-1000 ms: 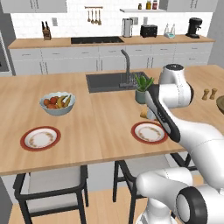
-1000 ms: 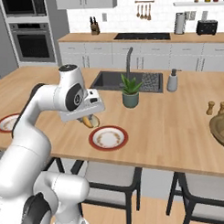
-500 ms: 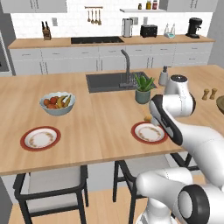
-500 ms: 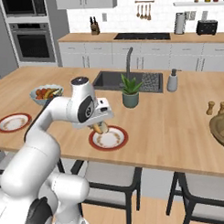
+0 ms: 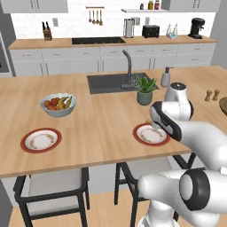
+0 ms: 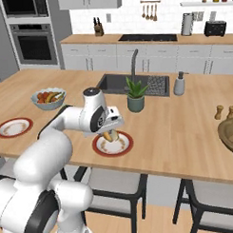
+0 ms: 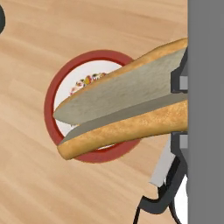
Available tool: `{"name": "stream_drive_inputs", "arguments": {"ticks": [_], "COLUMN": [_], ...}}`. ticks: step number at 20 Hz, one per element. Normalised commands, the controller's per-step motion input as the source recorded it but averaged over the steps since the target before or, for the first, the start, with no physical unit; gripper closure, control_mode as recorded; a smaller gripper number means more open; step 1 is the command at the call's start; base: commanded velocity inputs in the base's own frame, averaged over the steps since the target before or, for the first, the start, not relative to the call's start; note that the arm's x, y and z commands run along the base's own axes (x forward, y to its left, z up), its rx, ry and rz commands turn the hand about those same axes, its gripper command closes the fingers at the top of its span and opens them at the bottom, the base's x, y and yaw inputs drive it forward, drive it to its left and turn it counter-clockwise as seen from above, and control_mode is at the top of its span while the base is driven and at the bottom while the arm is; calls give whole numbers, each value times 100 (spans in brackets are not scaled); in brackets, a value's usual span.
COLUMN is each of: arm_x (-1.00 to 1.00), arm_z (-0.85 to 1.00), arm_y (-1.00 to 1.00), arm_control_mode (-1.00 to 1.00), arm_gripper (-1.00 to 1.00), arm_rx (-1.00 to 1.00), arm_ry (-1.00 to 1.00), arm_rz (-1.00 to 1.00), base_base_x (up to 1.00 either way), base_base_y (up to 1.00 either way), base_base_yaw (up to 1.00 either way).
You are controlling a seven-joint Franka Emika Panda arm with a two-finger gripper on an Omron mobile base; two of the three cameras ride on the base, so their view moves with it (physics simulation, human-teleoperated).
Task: Place one bun and one sausage from the bowl on each plate.
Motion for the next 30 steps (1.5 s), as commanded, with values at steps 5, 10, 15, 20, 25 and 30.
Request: {"name": "stream_drive_inputs", "arguments": {"ticks": [5, 10, 15, 20, 25, 30], "arm_x": [21, 8, 8, 14, 19, 20], "arm_z": [-25, -19, -24, -22, -11, 0], "arm_y": [0, 0, 0, 0, -2, -5], "arm_control_mode": [-100, -100, -100, -100, -100, -100], "arm_gripper": [100, 100, 100, 100, 100, 100], "arm_rx": [0, 0, 0, 0, 0, 0], "arm_ry": [-2, -2, -5, -5, 0, 0], "arm_rz": [0, 0, 0, 0, 0, 0], "base_base_x": [0, 0, 0, 0, 0, 0], "base_base_y": [0, 0, 0, 0, 0, 0], "base_base_yaw": [0, 0, 0, 0, 0, 0]}}
